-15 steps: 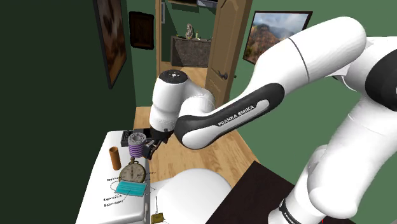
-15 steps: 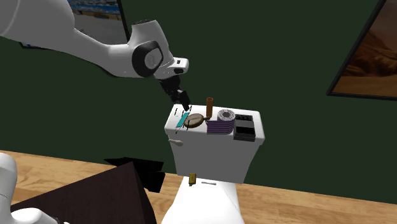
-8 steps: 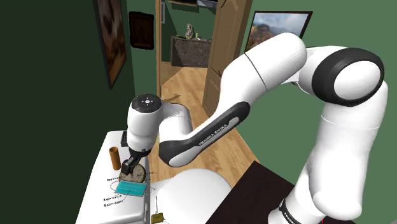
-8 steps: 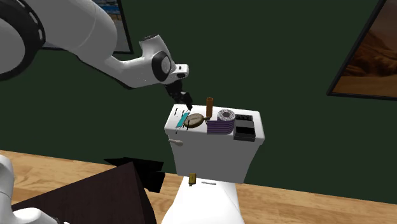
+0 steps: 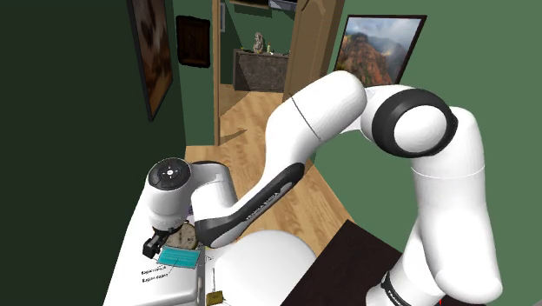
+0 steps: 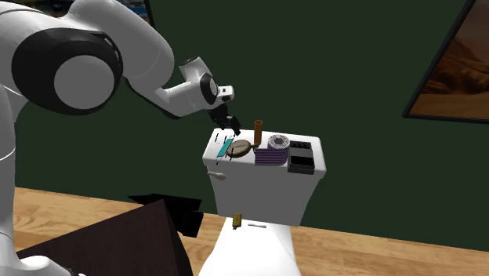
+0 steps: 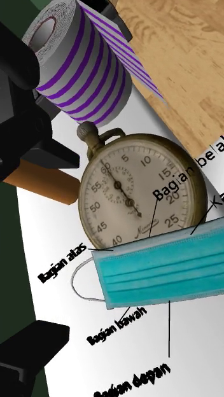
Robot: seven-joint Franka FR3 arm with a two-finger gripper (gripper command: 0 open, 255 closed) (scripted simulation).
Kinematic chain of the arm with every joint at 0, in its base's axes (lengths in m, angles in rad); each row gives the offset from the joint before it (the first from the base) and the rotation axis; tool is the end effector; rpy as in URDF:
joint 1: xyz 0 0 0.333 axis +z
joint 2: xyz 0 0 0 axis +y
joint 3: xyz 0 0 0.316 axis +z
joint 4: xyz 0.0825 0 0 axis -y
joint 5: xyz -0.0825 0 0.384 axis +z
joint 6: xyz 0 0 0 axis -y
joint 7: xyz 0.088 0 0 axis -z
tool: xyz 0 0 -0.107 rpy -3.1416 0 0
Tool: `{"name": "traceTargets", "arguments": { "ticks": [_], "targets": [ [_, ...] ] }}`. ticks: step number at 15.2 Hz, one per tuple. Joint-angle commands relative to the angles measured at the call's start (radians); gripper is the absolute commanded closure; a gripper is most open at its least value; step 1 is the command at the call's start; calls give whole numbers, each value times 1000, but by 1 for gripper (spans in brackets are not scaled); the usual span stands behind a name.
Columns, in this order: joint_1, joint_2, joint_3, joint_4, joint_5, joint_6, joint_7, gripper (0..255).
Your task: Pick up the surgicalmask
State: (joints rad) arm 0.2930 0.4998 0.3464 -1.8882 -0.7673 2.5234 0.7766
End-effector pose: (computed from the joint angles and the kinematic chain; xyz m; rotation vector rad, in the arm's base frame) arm 0.5254 0.3802 0.2696 2.9028 0.5898 0.5427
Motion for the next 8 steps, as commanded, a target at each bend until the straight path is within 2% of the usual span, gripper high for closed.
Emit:
{"name": "traceTargets", "arguments": {
  "ticks": [1,7,8],
  "targets": [
    [9,22,-11,7,-20,13,16,0],
    [27,65,-37,14,-60,45,55,0],
    [28,65,-36,15,-59,43,55,255]
  ]
}}
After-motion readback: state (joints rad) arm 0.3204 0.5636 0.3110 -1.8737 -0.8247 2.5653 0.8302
